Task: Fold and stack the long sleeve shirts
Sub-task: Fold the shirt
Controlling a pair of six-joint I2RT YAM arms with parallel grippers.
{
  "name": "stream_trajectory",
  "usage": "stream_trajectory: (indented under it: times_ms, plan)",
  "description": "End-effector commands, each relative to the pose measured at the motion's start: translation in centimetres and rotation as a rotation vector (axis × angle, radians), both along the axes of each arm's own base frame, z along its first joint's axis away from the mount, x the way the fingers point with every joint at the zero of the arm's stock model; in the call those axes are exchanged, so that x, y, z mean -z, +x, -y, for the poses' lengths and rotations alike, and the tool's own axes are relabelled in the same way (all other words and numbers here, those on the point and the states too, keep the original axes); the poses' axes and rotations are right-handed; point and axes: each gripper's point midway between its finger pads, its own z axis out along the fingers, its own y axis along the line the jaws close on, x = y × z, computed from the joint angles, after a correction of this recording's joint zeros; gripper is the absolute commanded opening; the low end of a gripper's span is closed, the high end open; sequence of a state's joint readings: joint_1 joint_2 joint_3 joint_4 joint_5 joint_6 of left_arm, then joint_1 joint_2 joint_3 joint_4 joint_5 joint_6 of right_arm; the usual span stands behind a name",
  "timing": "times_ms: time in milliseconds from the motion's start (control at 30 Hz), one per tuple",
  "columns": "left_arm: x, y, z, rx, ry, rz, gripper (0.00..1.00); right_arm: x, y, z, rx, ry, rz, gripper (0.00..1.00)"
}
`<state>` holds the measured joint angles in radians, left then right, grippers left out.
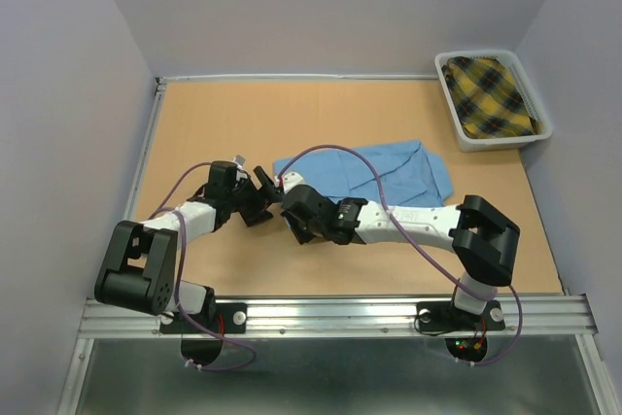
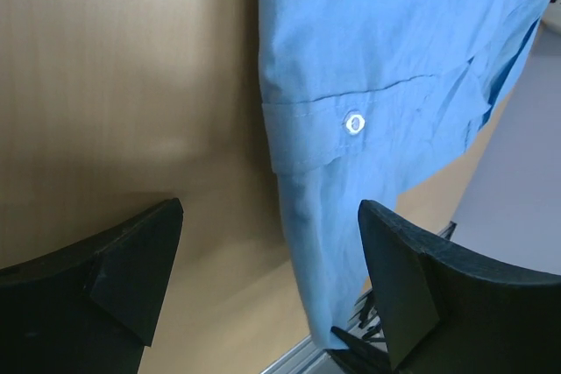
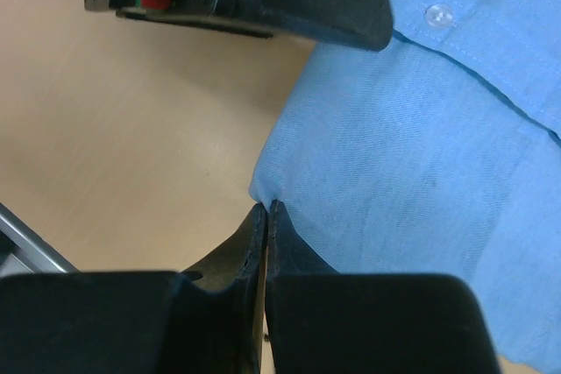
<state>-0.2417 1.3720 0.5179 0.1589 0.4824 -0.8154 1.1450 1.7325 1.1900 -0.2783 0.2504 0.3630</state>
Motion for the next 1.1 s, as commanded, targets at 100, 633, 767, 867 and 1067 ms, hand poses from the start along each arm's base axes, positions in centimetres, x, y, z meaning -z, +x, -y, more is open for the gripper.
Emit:
stream_trajectory:
  times_ms: [100,633,767,867,1067]
  plan:
    - [-1.8,2.6,1.5,-0.038,-0.080,0.073,0.91,-0.8,-0.6,-1.3,-0.019,0.113,-0.014,0.01]
    - [2.0,2.2,3.1,-0.042,-0.093,-0.023,0.70,-2.4,0.0,-0.8,0.008,0.187,-0.001,0.01]
    - [2.2,2.2,2.8,-0.040,-0.072,-0.005,0.50,-2.2,-0.1,-0.8,0.007,0.188,-0.005,0.01]
    - [1.9,2.2,2.7,-0.032,-0.060,0.015,0.32,-2.1,-0.2,-0.7,0.009,0.189,-0.007,0.01]
    - [0.7,3.4,1.3,-0.019,0.071,0.068,0.02,-3.1,-0.3,-0.4,0.010,0.212,0.001,0.41]
